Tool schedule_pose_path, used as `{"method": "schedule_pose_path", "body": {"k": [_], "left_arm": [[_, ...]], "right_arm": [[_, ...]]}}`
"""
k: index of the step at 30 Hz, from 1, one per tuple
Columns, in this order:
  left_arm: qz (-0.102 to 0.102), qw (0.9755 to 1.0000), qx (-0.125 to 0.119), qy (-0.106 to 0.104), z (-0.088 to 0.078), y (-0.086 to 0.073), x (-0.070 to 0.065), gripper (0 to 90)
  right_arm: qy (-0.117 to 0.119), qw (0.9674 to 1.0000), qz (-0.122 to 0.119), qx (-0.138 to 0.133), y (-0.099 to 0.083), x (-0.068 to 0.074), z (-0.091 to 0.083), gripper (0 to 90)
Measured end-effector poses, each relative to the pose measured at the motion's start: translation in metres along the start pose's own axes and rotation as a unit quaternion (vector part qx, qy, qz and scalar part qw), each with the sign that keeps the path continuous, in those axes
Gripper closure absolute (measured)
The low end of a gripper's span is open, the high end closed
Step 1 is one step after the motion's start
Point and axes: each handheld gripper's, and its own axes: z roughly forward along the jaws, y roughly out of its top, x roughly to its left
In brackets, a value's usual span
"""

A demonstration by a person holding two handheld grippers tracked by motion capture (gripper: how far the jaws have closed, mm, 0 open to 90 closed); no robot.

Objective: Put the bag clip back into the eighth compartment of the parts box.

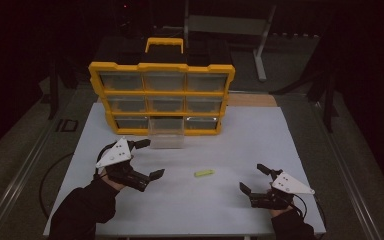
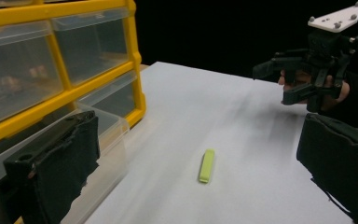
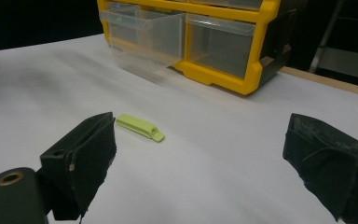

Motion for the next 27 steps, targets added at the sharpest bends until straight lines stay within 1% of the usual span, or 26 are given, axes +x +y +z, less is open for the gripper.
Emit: {"method": "schedule_pose_path", "body": {"k": [2,4,10,13,17,20,21,23,24,27], "left_arm": [[0.0,1.0,0.001,-0.004,0.004,0.003,0.001,0.1],[0.005,1.0,0.004,-0.006,0.007,0.005,0.002,0.1],[0.002,0.9998,0.005,-0.019,0.018,0.01,0.003,0.1],[0.006,0.9996,0.01,-0.025,0.024,0.012,0.003,0.1],[0.001,0.9994,0.01,-0.033,0.032,0.014,0.003,0.1],[0.003,0.9993,0.012,-0.036,0.035,0.014,0.003,0.1],[0.004,0.999,0.016,-0.041,0.04,0.015,0.002,0.1],[0.004,0.9988,0.018,-0.046,0.044,0.016,0.0,0.1],[0.004,0.9987,0.019,-0.048,0.046,0.016,0.0,0.1],[-0.009,0.9982,0.012,-0.058,0.052,0.016,0.0,0.1]], "right_arm": [[0.0,1.0,-0.001,0.001,0.0,0.0,0.0,9.3],[-0.001,1.0,-0.001,0.001,0.0,0.0,0.0,9.3],[0.0,1.0,-0.003,0.003,0.0,0.0,0.001,9.3],[0.0,1.0,-0.004,0.003,0.0,0.0,0.001,9.3],[-0.001,1.0,-0.003,0.002,0.0,0.0,0.001,9.3],[-0.001,1.0,-0.002,0.003,0.0,0.0,0.001,9.3],[-0.001,1.0,-0.002,0.003,0.0,0.0,0.001,9.3],[0.0,1.0,-0.002,0.004,-0.001,0.0,0.001,9.3],[0.0,1.0,-0.002,0.003,-0.001,0.0,0.001,9.3],[0.001,1.0,-0.001,0.004,-0.001,0.001,0.002,9.3]]}}
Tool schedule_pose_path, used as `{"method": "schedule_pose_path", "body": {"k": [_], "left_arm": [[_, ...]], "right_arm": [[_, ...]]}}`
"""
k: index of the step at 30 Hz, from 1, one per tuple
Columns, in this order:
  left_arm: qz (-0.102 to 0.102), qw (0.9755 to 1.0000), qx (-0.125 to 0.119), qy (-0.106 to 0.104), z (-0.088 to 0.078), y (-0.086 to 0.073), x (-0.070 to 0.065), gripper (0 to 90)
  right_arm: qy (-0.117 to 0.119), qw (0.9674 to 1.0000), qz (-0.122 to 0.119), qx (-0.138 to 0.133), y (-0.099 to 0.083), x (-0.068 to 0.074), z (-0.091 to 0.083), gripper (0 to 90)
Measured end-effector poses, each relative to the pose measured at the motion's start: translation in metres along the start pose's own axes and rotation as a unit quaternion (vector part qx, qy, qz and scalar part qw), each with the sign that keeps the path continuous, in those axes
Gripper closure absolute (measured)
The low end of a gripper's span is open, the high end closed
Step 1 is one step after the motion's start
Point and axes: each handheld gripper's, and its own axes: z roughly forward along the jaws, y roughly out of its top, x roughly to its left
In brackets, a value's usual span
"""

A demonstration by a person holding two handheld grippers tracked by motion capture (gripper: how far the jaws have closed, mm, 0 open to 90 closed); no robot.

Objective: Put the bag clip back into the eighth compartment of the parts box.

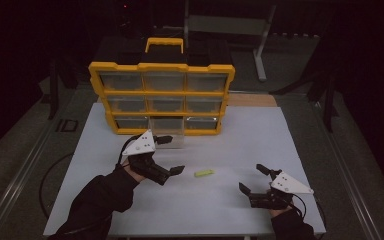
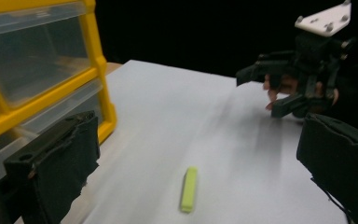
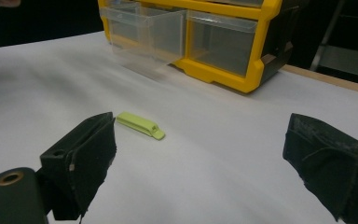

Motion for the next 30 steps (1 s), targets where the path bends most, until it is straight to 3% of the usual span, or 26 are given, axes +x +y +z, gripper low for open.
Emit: {"method": "schedule_pose_path", "body": {"k": [8,17,23,30], "left_arm": [[-0.002,0.9999,0.01,-0.004,0.018,0.0,0.002,0.2],[-0.012,0.9993,0.015,-0.032,0.04,-0.009,0.005,0.2],[-0.015,0.9977,0.038,-0.053,0.059,-0.018,0.003,0.2],[-0.02,0.9957,0.064,-0.063,0.078,-0.03,0.002,0.2]], "right_arm": [[0.002,1.0,0.002,0.0,0.0,0.0,0.0,9.3],[0.004,1.0,0.0,0.001,-0.001,0.0,0.001,9.3],[0.005,1.0,0.001,0.002,-0.001,0.0,0.001,9.3],[0.007,1.0,0.001,0.002,-0.001,0.001,0.002,9.3]]}}
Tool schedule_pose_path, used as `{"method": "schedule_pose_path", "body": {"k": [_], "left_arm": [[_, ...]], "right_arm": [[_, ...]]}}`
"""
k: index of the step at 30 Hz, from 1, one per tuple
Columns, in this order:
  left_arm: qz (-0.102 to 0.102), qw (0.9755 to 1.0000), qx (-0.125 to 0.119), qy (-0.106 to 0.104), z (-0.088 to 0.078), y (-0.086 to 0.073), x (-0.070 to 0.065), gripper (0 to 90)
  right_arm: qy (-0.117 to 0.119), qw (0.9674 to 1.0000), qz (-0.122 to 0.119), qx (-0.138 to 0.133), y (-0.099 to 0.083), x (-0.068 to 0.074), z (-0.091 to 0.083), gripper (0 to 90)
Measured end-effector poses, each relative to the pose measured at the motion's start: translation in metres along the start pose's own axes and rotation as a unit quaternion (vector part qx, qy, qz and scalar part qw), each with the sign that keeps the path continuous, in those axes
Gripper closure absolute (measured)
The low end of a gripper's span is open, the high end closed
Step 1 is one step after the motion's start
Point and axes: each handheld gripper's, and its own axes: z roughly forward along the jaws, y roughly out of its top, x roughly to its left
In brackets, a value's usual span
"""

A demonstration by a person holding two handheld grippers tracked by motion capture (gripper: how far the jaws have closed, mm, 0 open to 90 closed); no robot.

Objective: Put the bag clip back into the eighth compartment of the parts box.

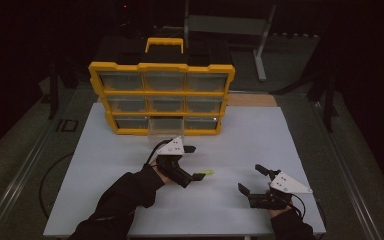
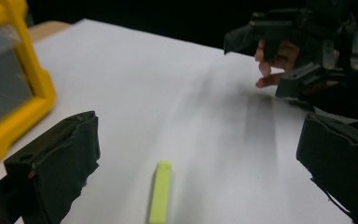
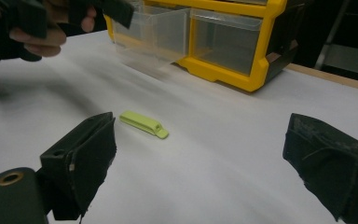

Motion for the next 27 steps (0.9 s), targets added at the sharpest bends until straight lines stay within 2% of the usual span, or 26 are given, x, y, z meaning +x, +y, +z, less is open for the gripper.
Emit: {"method": "schedule_pose_path", "body": {"k": [2,6,10,19,24,25,27], "left_arm": [[0.006,0.9999,0.013,0.0,0.004,-0.002,0.001,0.2],[-0.001,0.9996,0.027,0.004,0.011,-0.006,0.003,1.8],[-0.002,0.9991,0.042,-0.004,0.015,-0.009,0.006,6.5],[-0.005,0.996,0.089,-0.001,0.03,-0.016,0.008,16.5],[-0.008,0.9944,0.106,-0.004,0.035,-0.02,0.01,27.3],[-0.011,0.9936,0.112,-0.004,0.037,-0.022,0.011,27.3],[-0.012,0.9921,0.125,-0.001,0.042,-0.025,0.013,33.4]], "right_arm": [[0.0,1.0,0.0,-0.001,0.0,0.0,0.0,9.3],[0.001,1.0,0.001,0.0,0.0,0.0,0.0,9.3],[0.001,1.0,0.001,0.0,-0.001,0.0,0.0,9.3],[0.002,1.0,0.002,0.001,-0.001,0.0,0.001,9.3],[0.001,1.0,0.001,0.003,-0.001,-0.001,0.001,9.3],[-0.001,1.0,0.0,0.004,-0.002,-0.001,0.001,9.3],[0.001,1.0,0.001,0.004,-0.002,0.0,0.001,9.3]]}}
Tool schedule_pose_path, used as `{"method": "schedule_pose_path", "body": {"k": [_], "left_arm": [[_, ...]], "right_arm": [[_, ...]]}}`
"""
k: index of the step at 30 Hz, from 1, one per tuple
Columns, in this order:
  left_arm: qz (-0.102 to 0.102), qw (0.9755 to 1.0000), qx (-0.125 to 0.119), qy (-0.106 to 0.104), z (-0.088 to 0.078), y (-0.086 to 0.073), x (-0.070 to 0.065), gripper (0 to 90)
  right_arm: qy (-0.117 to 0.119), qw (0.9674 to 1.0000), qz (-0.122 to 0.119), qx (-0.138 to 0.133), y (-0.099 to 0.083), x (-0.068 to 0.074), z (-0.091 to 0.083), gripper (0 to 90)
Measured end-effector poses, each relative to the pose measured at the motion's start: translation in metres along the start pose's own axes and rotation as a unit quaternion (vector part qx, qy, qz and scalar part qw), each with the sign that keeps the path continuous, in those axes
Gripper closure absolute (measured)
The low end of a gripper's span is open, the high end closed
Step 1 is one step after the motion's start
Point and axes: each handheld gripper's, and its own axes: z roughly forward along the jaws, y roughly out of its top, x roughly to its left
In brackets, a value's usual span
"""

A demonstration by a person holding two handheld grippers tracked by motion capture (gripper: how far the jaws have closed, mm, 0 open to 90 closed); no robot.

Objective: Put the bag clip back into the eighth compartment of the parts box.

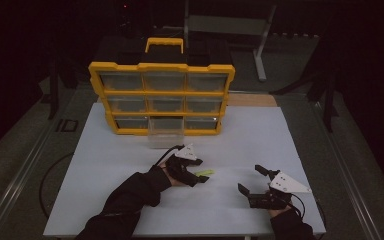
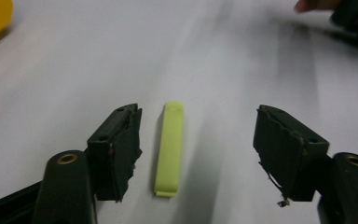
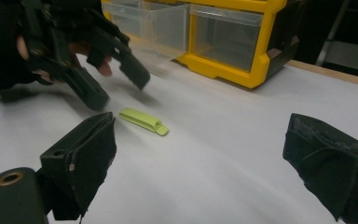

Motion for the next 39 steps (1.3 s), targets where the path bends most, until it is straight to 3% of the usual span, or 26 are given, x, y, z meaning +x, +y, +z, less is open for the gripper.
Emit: {"method": "schedule_pose_path", "body": {"k": [3,7,13,19,27,39], "left_arm": [[0.002,0.9999,0.014,0.004,0.004,-0.001,0.002,41.5],[-0.003,0.9999,0.015,0.006,0.006,-0.002,0.004,52.2],[0.006,0.9994,0.031,0.01,0.01,-0.003,0.005,61.3],[0.006,0.9987,0.045,0.021,0.014,-0.002,0.006,66.8],[0.034,0.997,0.056,0.04,0.016,-0.001,0.002,75.8],[0.036,0.9966,0.068,0.03,0.016,0.003,0.002,78.7]], "right_arm": [[0.001,1.0,0.001,-0.002,0.0,0.0,-0.001,9.3],[0.002,1.0,0.002,0.0,0.0,0.0,-0.001,9.3],[0.002,1.0,0.001,-0.002,0.0,0.0,-0.001,9.3],[0.003,1.0,0.0,-0.001,0.0,0.0,0.0,9.3],[0.003,1.0,0.0,-0.001,0.0,0.0,0.0,9.3],[0.002,1.0,0.003,0.0,0.0,0.0,0.0,9.3]]}}
